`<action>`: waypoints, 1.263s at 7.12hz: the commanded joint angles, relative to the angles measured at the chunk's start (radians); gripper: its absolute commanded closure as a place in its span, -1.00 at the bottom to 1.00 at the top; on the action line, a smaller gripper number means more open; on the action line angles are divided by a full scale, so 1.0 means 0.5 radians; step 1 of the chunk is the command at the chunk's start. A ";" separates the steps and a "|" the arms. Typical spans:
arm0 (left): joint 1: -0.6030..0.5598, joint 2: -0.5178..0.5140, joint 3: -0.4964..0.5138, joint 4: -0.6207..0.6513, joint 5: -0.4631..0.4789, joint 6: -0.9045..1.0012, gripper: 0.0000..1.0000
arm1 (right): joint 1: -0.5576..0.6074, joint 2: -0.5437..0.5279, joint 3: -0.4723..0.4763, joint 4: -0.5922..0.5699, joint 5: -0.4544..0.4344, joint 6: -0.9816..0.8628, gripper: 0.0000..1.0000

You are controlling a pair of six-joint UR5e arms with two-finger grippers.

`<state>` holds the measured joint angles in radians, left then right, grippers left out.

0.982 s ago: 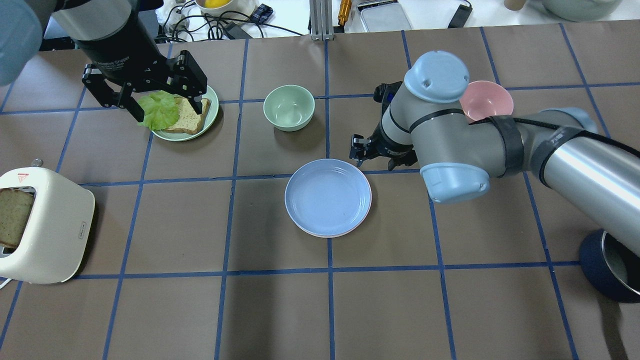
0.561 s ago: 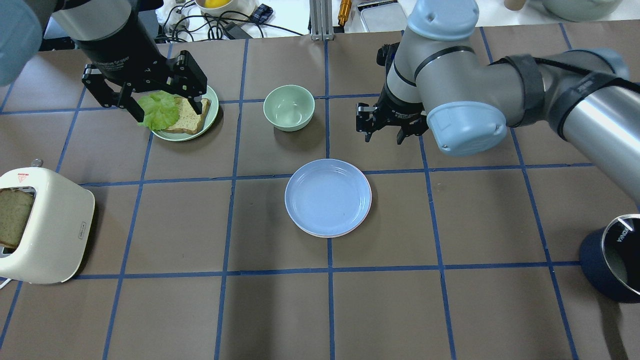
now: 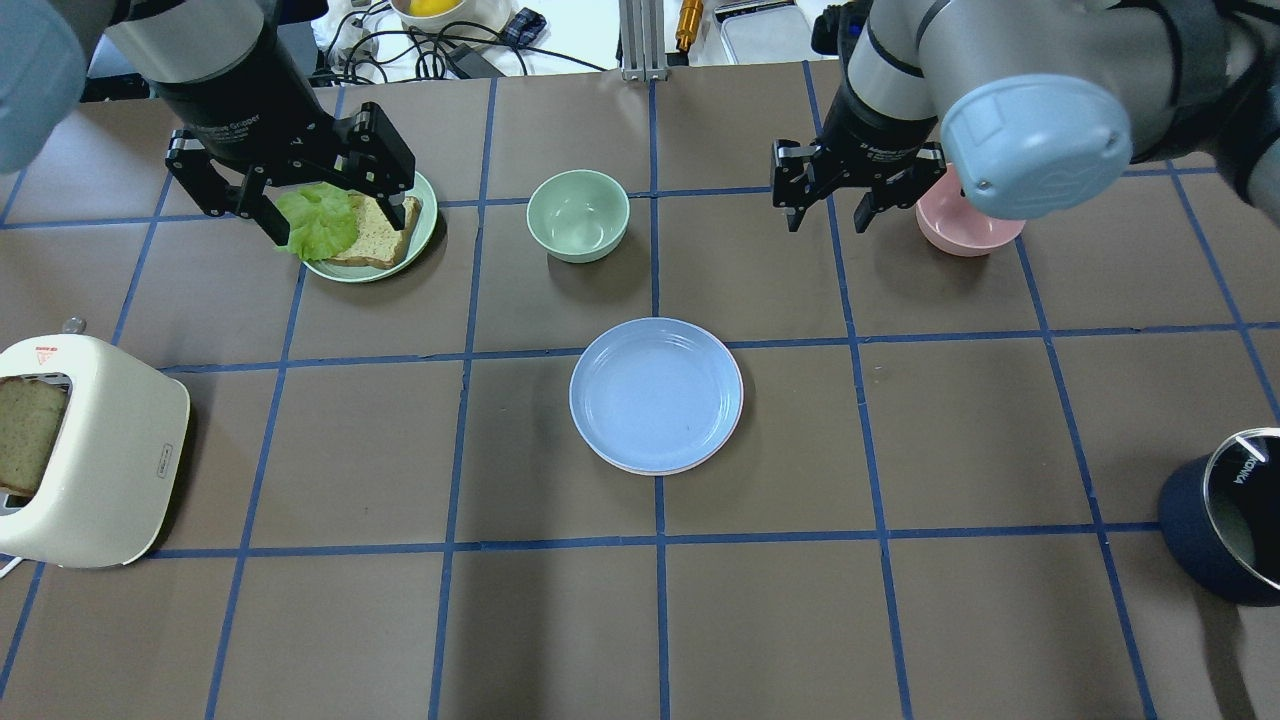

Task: Stack three plates with pink and blue

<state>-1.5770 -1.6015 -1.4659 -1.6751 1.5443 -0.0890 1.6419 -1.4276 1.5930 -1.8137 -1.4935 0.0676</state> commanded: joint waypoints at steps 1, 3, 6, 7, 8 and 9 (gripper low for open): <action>0.000 0.000 -0.004 0.000 0.001 0.009 -1.00 | -0.041 -0.102 -0.023 0.117 -0.136 -0.086 -0.35; 0.003 0.000 -0.004 0.000 0.001 0.012 -1.00 | -0.050 -0.206 -0.020 0.258 -0.213 -0.150 -0.36; 0.000 0.003 -0.001 0.000 0.004 0.015 -1.00 | -0.050 -0.277 -0.023 0.338 -0.213 -0.151 -0.41; 0.000 0.003 -0.001 0.000 0.001 0.015 -1.00 | -0.050 -0.280 -0.020 0.342 -0.207 -0.160 -0.44; 0.000 0.003 -0.001 0.000 0.001 0.015 -1.00 | -0.050 -0.280 -0.023 0.354 -0.186 -0.160 -0.54; 0.003 0.003 0.002 0.000 0.007 0.021 -1.00 | -0.050 -0.277 -0.023 0.348 -0.173 -0.166 -0.73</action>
<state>-1.5767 -1.6000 -1.4659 -1.6751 1.5455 -0.0806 1.6168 -1.5666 1.5820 -1.6400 -1.5888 -0.0124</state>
